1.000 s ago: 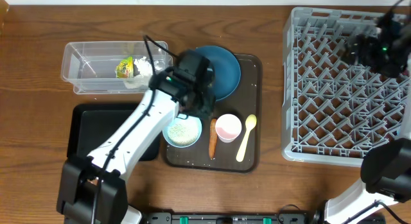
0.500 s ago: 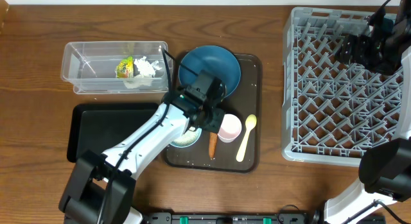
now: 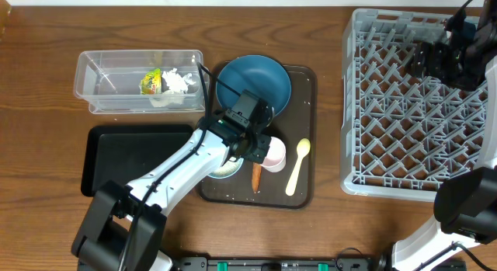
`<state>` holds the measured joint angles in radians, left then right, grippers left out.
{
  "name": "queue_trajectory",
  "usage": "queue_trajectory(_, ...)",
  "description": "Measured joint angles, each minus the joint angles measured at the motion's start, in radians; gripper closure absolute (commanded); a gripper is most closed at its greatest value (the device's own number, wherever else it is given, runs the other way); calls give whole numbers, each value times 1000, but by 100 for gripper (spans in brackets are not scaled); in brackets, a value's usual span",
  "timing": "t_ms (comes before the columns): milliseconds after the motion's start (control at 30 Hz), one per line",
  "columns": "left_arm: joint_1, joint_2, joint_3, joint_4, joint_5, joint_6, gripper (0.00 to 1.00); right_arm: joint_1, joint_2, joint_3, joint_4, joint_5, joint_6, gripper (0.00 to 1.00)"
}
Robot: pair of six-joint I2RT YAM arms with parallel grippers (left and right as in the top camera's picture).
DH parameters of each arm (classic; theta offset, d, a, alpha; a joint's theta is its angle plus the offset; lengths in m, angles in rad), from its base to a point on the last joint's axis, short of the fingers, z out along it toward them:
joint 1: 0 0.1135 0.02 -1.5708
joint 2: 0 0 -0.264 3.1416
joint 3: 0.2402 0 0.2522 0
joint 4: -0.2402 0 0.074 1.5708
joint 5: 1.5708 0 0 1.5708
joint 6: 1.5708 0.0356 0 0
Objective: Sort waste into correct bins and load items into the dishwasher rack
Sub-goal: 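Grasp pink cup with left gripper and lift it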
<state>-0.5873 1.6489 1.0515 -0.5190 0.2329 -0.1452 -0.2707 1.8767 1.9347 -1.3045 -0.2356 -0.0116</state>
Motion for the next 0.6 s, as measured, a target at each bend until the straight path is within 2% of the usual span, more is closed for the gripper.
queue_trajectory(167,0,0,0,21,13,-14,94,0,0,0,-2,0,0,7)
queue_trajectory(367,32,-19,40,53,128,-27,94,0,0,0,-6,11,-18,6)
queue_trajectory(600,232,-129,96,299,382,-137,94,0,0,0,29,19,-26,4)
